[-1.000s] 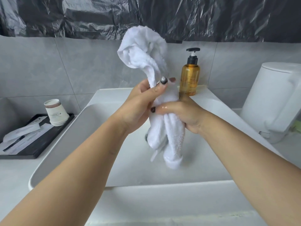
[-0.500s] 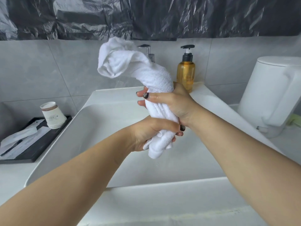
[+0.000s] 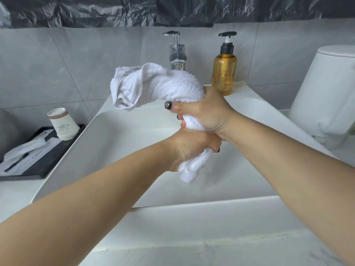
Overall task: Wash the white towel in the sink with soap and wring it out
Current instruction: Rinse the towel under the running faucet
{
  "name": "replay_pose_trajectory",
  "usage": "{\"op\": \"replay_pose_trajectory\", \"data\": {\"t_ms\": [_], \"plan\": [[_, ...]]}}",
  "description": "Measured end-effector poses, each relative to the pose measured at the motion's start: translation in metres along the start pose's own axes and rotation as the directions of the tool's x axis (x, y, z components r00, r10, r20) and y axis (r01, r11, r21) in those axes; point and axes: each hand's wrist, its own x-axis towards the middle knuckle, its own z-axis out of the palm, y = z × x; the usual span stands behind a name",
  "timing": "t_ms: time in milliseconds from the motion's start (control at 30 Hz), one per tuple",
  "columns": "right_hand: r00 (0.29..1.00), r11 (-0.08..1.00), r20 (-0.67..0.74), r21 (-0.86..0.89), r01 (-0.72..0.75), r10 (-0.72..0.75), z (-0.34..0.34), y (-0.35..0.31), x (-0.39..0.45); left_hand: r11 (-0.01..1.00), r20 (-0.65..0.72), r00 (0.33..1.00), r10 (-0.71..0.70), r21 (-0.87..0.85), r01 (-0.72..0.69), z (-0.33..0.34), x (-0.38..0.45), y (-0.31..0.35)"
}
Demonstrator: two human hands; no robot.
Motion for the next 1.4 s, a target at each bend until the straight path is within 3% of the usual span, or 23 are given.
{"op": "replay_pose_trajectory", "data": {"t_ms": [267,667,833,933,1000,1067,1133,1200,1267,1400], "plan": [[0.997,0.99,-0.071,-0.138,-0.017,0.007,0.002,0.0,0.0,0.998,-0.055,0.998,-0.039,0.05,0.042,0.0,0.002,-0.001],[0.979,0.934,-0.161,-0.352,0.065,-0.129,0.002,0.017,0.013,0.995,-0.143,0.99,0.005,0.096,0.009,0.002,0.005,0.001],[0.957,0.975,-0.272,-0.22,0.04,-0.101,0.004,0.007,0.008,0.998,-0.194,0.981,0.02,0.055,-0.01,-0.001,-0.001,0.006],[0.916,0.989,-0.38,-0.114,0.094,-0.131,0.004,-0.013,0.005,0.987,-0.183,0.982,-0.043,-0.16,0.013,-0.009,-0.018,0.009],[0.872,0.981,-0.452,-0.134,0.141,-0.187,0.001,-0.027,0.006,0.899,-0.086,0.994,-0.07,-0.437,0.026,-0.014,-0.028,0.007],[0.84,0.977,-0.5,-0.118,0.178,-0.213,0.0,-0.039,0.005,0.701,-0.006,0.999,-0.04,-0.713,0.023,-0.013,-0.038,0.006],[0.825,0.98,-0.532,-0.061,0.188,-0.191,0.005,-0.045,0.001,0.49,-0.02,1.0,0.018,-0.871,-0.026,-0.006,-0.041,0.008],[0.828,0.979,-0.534,0.007,0.206,-0.17,0.01,-0.045,-0.005,0.293,-0.084,0.995,0.048,-0.951,-0.094,0.001,-0.038,0.014],[0.854,0.976,-0.501,0.073,0.204,-0.141,0.017,-0.042,-0.017,0.161,-0.159,0.987,0.034,-0.974,-0.162,0.004,-0.033,0.018],[0.897,0.995,-0.432,0.01,0.102,-0.088,0.024,-0.013,-0.034,0.117,-0.257,0.966,-0.034,-0.961,-0.251,0.006,-0.022,0.013]]}}
